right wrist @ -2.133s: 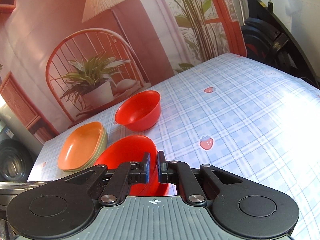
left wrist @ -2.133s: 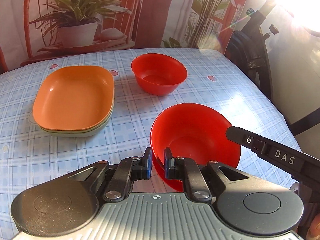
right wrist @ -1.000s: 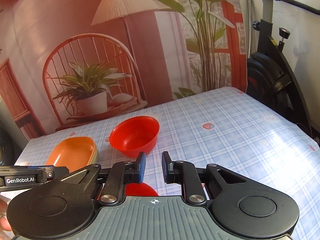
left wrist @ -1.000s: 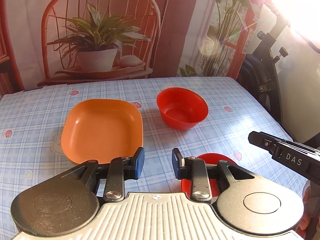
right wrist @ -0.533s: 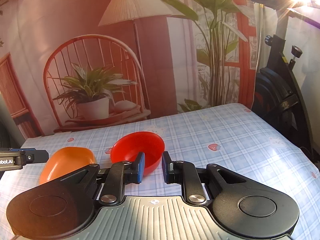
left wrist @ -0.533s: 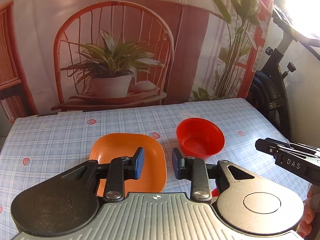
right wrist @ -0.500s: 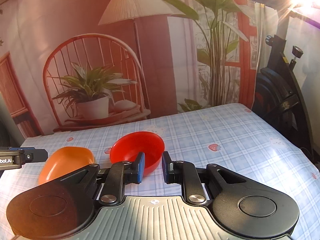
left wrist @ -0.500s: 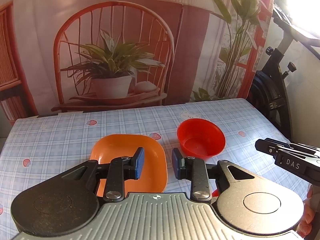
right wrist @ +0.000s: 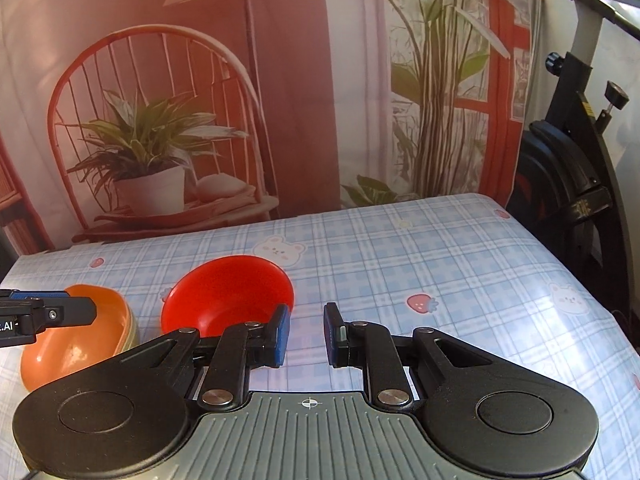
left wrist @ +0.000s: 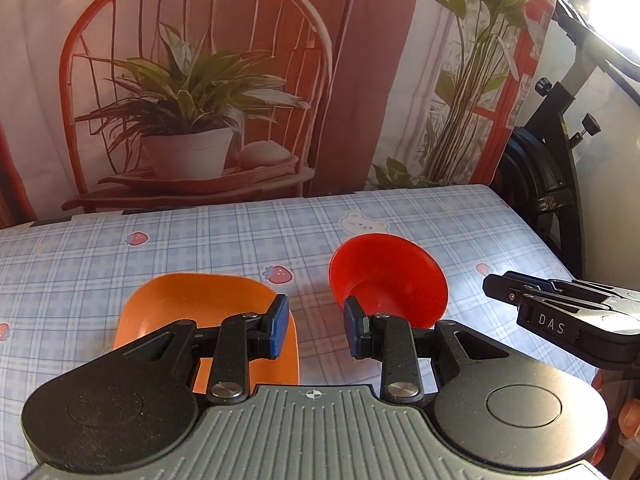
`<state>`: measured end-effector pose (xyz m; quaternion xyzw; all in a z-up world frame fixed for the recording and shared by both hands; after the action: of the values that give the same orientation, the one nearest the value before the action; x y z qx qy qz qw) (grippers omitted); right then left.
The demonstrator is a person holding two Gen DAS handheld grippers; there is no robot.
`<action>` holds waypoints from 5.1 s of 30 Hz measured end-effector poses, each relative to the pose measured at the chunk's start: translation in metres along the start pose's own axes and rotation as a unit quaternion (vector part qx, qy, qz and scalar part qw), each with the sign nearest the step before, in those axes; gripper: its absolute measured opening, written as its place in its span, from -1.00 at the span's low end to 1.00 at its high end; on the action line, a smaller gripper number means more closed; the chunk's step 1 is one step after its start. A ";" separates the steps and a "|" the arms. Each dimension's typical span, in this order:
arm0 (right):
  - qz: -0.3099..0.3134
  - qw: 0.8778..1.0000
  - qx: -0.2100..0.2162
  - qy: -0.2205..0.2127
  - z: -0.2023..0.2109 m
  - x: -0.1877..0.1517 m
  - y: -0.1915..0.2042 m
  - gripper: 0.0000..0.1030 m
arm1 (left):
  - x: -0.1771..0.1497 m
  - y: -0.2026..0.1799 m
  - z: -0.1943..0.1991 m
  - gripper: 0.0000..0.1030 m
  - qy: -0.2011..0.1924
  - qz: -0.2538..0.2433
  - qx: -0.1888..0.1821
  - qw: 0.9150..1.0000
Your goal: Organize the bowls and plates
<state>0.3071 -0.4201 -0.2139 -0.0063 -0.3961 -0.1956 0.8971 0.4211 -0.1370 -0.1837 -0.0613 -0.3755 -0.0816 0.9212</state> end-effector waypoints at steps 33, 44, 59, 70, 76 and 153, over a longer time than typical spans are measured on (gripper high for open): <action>-0.053 0.995 0.073 0.041 -0.046 -0.003 0.010 -0.83 | -0.009 -0.022 -0.080 -0.70 0.047 -0.017 -0.031 0.998; -0.054 0.996 0.072 0.007 0.018 0.002 0.026 -0.83 | -0.007 -0.024 -0.014 -0.69 0.008 -0.024 -0.042 0.999; -0.084 0.994 0.067 -0.016 0.091 -0.034 0.034 -0.81 | -0.045 -0.032 0.051 -0.65 0.000 -0.045 -0.067 0.997; -0.103 0.993 0.063 -0.010 0.112 -0.066 0.029 -0.80 | -0.072 -0.038 0.065 -0.63 0.016 -0.061 -0.085 0.994; -0.112 0.992 0.064 -0.001 0.113 -0.081 0.027 -0.80 | -0.083 -0.039 0.065 -0.63 0.028 -0.068 -0.090 0.993; -0.124 0.990 0.045 0.051 0.076 -0.133 0.020 -0.79 | -0.129 -0.026 0.029 -0.60 0.062 0.046 -0.115 0.990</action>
<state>0.1796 -0.3432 -0.2536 0.0936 -0.3556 -0.2871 0.8845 0.3053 -0.1434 -0.2520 -0.1790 -0.3029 -0.0850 0.9322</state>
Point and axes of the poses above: each gripper's, at about its wrist camera, not at the fingertips, and z roughly against the way its jaws point, y to its left, x to its top, the point moved 9 cm from there along -z, roughly the way its jaws point, and after that the axes turned 4 degrees about x, right-handed, at the moved point
